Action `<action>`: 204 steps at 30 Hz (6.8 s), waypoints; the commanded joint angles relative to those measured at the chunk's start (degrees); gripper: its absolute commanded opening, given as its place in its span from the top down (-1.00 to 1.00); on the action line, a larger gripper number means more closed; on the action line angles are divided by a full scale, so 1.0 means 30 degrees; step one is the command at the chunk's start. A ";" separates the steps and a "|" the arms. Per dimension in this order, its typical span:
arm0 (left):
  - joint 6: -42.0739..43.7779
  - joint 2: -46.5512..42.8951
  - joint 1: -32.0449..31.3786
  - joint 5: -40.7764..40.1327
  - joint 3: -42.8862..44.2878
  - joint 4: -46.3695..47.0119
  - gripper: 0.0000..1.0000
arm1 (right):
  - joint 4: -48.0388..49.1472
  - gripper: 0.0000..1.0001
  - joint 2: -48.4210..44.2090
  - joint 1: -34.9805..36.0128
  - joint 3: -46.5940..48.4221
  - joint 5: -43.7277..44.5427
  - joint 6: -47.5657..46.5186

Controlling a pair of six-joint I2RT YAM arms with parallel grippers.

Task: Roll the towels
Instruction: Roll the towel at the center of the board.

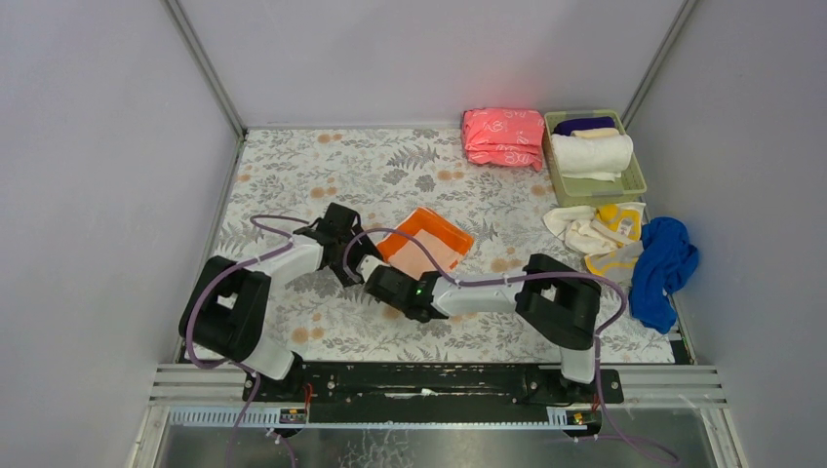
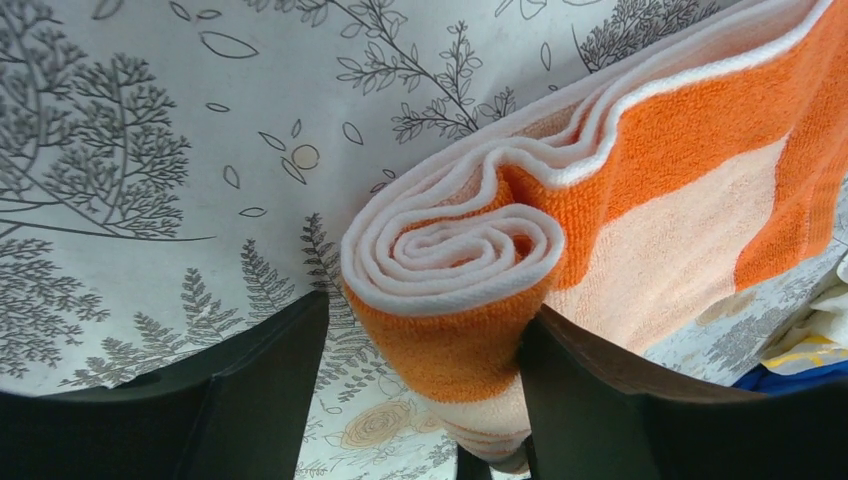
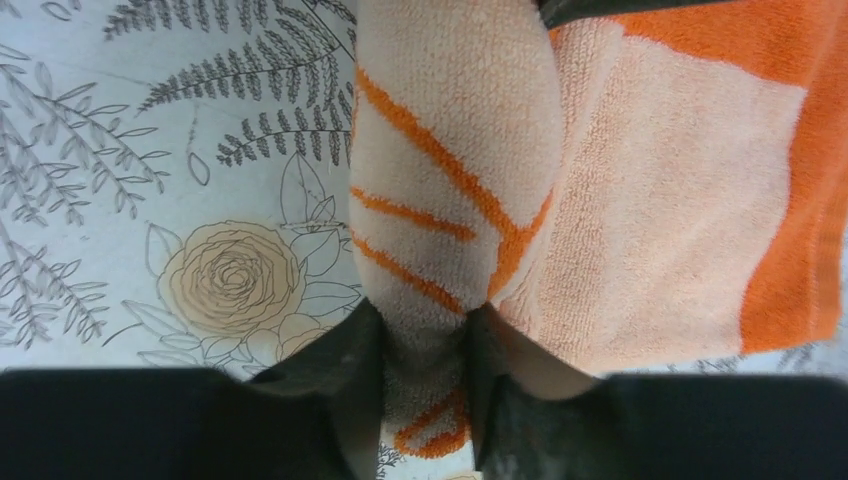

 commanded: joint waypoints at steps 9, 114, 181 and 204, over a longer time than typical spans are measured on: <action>-0.0431 -0.4743 -0.0025 -0.2660 -0.1040 -0.3306 -0.71 | 0.3663 0.72 -0.2123 -0.4742 -0.3054 -1.8777 0.3342; 0.0614 -0.4140 0.1444 -0.0568 -0.2000 -0.2113 -0.71 | 0.4167 0.70 0.4203 -0.8143 -0.1338 -2.6161 0.7104; 0.0508 -0.4656 0.0913 -0.2265 -0.0731 -0.3950 -0.57 | 0.5230 0.79 -0.0355 -0.5576 -0.4238 -2.0790 0.5331; 0.0670 -0.0993 0.0175 -0.1542 -0.1543 -0.1165 -0.04 | 1.4313 0.76 0.3075 -0.8877 -0.7687 -2.5421 1.5165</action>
